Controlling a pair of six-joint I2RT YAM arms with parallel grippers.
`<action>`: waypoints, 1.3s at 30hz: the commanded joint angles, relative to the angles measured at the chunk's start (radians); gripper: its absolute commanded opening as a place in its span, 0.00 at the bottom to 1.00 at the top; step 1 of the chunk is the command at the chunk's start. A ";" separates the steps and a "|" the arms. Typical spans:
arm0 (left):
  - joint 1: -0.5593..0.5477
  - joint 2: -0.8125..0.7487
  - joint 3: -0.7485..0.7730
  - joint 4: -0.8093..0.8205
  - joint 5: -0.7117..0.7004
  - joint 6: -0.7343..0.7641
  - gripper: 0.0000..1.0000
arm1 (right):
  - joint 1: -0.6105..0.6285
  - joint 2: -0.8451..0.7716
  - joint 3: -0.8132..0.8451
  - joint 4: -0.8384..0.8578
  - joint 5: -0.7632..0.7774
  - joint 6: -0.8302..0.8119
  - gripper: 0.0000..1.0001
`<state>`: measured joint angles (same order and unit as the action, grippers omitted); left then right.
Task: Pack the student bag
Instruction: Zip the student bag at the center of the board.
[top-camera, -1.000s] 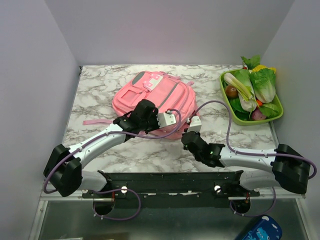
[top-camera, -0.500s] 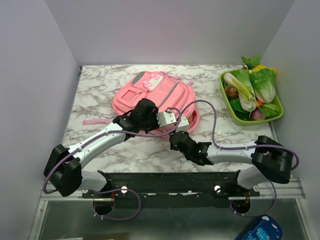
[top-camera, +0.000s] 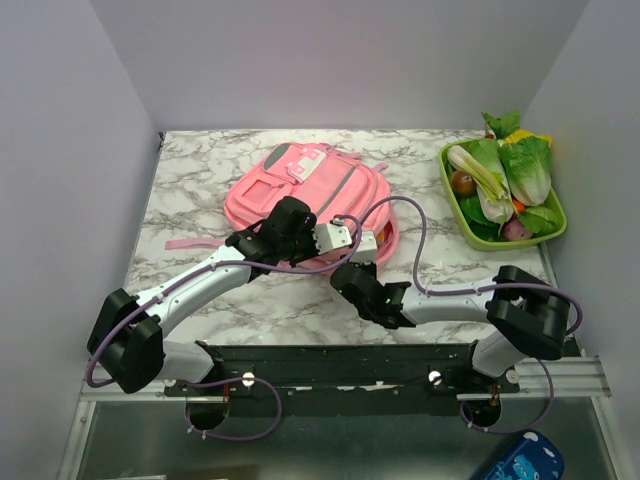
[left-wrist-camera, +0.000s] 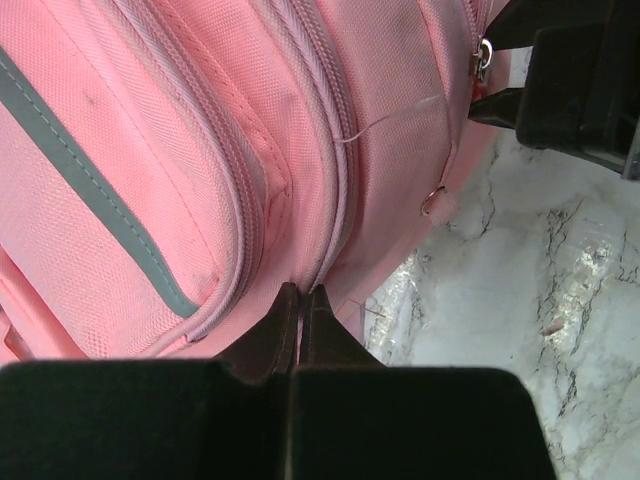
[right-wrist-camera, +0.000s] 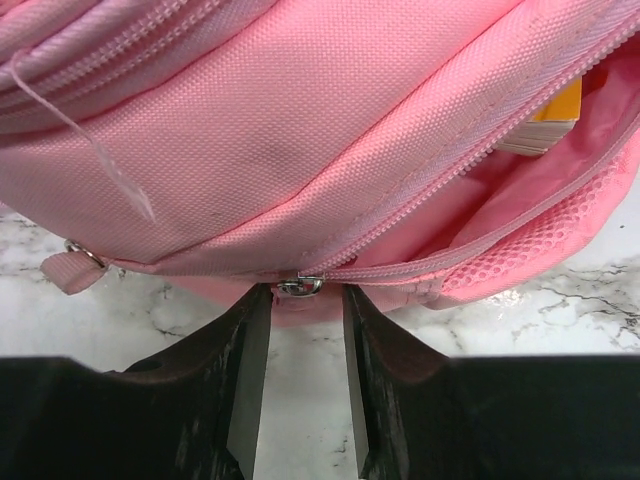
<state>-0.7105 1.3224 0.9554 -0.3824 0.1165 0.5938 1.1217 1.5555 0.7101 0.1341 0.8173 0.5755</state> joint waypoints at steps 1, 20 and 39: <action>0.005 -0.011 0.014 -0.047 -0.005 -0.026 0.00 | 0.009 0.055 0.032 0.012 0.108 -0.048 0.44; 0.013 -0.022 -0.020 -0.044 -0.038 0.000 0.00 | 0.050 -0.285 -0.164 -0.034 0.016 -0.077 0.01; 0.017 -0.100 -0.026 -0.093 -0.012 -0.002 0.00 | -0.072 -0.371 -0.140 -0.229 0.005 -0.025 0.01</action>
<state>-0.7174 1.2793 0.9409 -0.3946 0.1535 0.5865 1.1362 1.2030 0.5362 0.0380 0.7639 0.5426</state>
